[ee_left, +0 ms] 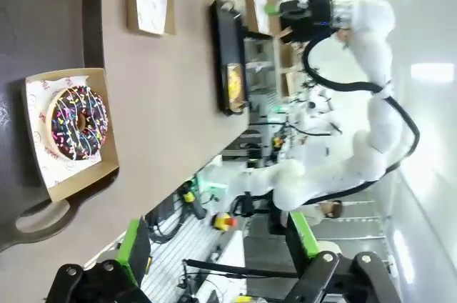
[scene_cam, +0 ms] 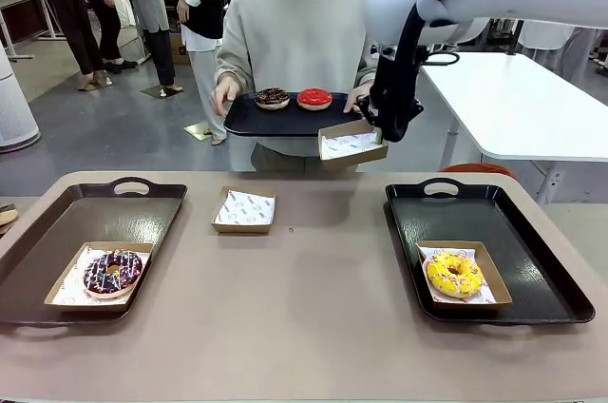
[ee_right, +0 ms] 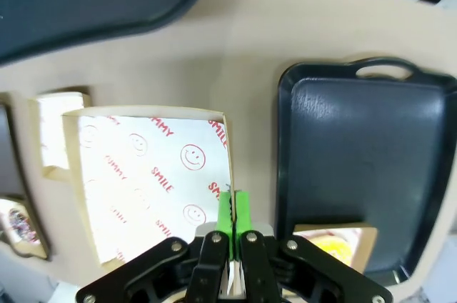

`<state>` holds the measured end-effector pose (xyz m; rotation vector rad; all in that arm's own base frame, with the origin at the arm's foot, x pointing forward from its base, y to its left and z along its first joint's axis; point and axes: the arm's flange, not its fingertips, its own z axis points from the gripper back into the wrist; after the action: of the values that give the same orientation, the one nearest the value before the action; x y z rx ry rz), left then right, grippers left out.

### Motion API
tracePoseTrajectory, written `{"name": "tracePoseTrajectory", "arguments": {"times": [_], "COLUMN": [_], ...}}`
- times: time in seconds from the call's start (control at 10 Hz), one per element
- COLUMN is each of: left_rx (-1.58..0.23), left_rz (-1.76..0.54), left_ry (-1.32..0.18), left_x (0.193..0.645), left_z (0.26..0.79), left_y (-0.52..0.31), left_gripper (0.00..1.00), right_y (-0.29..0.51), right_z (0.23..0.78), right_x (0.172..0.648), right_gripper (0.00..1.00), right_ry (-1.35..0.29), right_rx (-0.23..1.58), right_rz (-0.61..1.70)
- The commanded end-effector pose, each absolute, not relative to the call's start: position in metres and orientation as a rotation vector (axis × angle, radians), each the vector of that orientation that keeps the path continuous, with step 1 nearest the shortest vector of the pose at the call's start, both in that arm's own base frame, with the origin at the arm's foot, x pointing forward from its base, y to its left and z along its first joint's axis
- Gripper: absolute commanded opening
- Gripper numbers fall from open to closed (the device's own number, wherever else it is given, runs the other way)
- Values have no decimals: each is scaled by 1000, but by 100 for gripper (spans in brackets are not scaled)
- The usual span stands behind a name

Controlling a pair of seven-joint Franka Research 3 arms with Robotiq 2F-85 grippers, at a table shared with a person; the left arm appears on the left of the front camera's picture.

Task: Individually package the donuts and arrange them on the tray.
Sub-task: Place the picked Paper togo box on the Handle tray while simultaneously picking up another Paper togo box from the table with the other hand.

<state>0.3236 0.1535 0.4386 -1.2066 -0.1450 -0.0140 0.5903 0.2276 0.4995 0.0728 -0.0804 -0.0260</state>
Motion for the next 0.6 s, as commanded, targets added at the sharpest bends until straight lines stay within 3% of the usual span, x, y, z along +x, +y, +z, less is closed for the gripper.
{"name": "tracePoseTrajectory", "arguments": {"times": [0.0, 0.5], "left_rx": [-1269, -1246], "left_rz": [-11, 119], "left_ry": [-125, -94], "left_x": [344, 351], "left_z": [423, 397], "left_y": [175, 220], "left_gripper": [100, 100], "right_y": [241, 240], "right_z": [508, 503], "right_x": [607, 605], "right_gripper": [0, 0], "right_ry": [-51, -38], "right_rx": [48, 63], "right_rz": [-51, -32]}}
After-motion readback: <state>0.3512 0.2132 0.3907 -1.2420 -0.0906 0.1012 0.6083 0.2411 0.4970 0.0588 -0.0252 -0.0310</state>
